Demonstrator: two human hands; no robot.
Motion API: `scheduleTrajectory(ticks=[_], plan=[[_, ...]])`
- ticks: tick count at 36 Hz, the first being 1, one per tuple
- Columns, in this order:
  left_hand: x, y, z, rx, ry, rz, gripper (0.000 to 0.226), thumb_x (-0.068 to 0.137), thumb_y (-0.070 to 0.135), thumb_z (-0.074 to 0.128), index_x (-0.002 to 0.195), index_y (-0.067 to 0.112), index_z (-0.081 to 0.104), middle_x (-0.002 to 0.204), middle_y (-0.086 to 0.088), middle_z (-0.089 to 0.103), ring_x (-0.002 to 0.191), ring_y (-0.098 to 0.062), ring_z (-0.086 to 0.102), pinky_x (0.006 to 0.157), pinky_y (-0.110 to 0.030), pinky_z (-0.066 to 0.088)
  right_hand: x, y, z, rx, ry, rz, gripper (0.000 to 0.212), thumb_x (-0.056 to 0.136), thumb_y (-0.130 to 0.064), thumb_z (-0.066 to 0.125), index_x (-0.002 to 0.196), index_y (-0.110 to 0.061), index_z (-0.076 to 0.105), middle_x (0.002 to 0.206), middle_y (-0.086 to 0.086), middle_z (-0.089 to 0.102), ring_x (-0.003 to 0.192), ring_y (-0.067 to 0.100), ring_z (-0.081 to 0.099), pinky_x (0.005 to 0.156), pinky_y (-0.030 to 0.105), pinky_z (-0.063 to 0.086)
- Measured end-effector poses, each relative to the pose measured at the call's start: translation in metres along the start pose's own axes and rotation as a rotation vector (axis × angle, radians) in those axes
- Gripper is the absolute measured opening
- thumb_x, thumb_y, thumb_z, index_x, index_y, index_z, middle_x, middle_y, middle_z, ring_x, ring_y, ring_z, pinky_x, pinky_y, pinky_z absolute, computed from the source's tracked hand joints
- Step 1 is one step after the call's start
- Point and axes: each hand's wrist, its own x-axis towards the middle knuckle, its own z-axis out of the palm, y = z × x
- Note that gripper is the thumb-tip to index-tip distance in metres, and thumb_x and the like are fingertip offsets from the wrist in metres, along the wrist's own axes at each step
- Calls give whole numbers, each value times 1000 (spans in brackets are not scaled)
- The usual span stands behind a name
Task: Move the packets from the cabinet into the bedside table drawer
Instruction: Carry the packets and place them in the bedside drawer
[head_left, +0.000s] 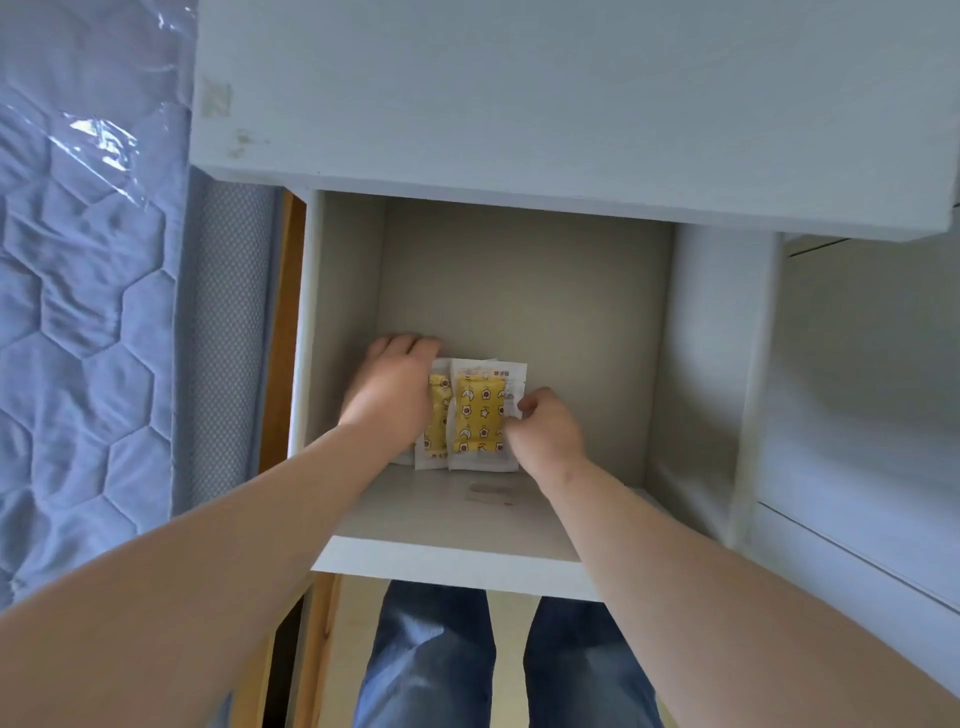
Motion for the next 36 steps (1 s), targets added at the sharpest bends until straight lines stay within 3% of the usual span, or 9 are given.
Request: scheduleTrajectory(ticks=[5, 10, 15, 18, 21, 27, 30, 33, 36], plan=[[-34, 31, -31, -189, -32, -57, 38, 96, 11, 42, 133, 17, 47, 130, -7, 53, 118, -25, 47, 89, -34, 43, -38, -14, -28, 129, 69, -50, 16, 91, -12, 51, 107, -13, 52, 85, -3, 51, 61, 4, 44, 48, 14, 33], [-77, 74, -66, -476, -21, -99, 30, 97, 16, 44, 125, 20, 54, 115, 3, 59, 98, -12, 53, 80, -24, 42, -96, -29, -69, 319, 105, -92, 14, 90, -12, 49, 104, -16, 50, 87, -2, 52, 66, 8, 46, 54, 17, 37], [-126, 126, -104, -674, 57, -60, 26, 96, 21, 48, 121, 24, 55, 110, 9, 58, 97, -8, 53, 79, -24, 42, -166, -32, -117, 409, 141, -176, 16, 92, -19, 49, 107, -18, 51, 102, -2, 57, 97, 18, 56, 91, 36, 49], [-150, 153, -121, -766, 75, -11, 23, 96, 21, 49, 116, 27, 55, 108, 10, 60, 97, -8, 55, 75, -23, 45, -202, -26, -142, 492, 166, -219, 16, 93, -21, 50, 109, -22, 51, 100, -9, 57, 97, 12, 56, 92, 32, 48], [-170, 177, -135, -827, 53, 22, 19, 94, 21, 51, 110, 29, 57, 107, 6, 62, 101, -14, 58, 84, -31, 49, -232, -18, -159, 596, 226, -222, 13, 93, -21, 50, 106, -22, 52, 96, -9, 56, 95, 11, 56, 91, 30, 48], [-202, 208, -157, -799, -74, 190, 15, 92, 17, 54, 101, 27, 61, 102, 0, 66, 99, -20, 61, 86, -33, 45, -281, -4, -171, 885, 407, -185, 12, 92, -17, 52, 103, -16, 56, 85, -2, 55, 70, 10, 47, 67, 22, 41], [-220, 221, -164, -702, -155, 316, 13, 92, 18, 53, 98, 28, 59, 100, 1, 66, 101, -19, 61, 89, -34, 45, -307, 7, -169, 1040, 501, -178, 5, 90, -16, 52, 93, -18, 55, 80, -2, 52, 69, 13, 46, 70, 24, 40], [-244, 232, -165, -589, -233, 432, 13, 91, 17, 53, 94, 29, 58, 95, 3, 65, 100, -19, 61, 90, -36, 46, -334, 26, -157, 1191, 598, -177, 7, 87, -14, 51, 82, -19, 53, 71, -4, 47, 60, 10, 41, 59, 21, 35], [-274, 245, -156, -486, -324, 544, 14, 92, 17, 54, 102, 25, 59, 94, 1, 64, 98, -17, 60, 92, -35, 47, -366, 54, -139, 1331, 716, -134, 7, 92, -17, 52, 86, -19, 55, 75, -1, 51, 66, 12, 46, 61, 23, 39]])
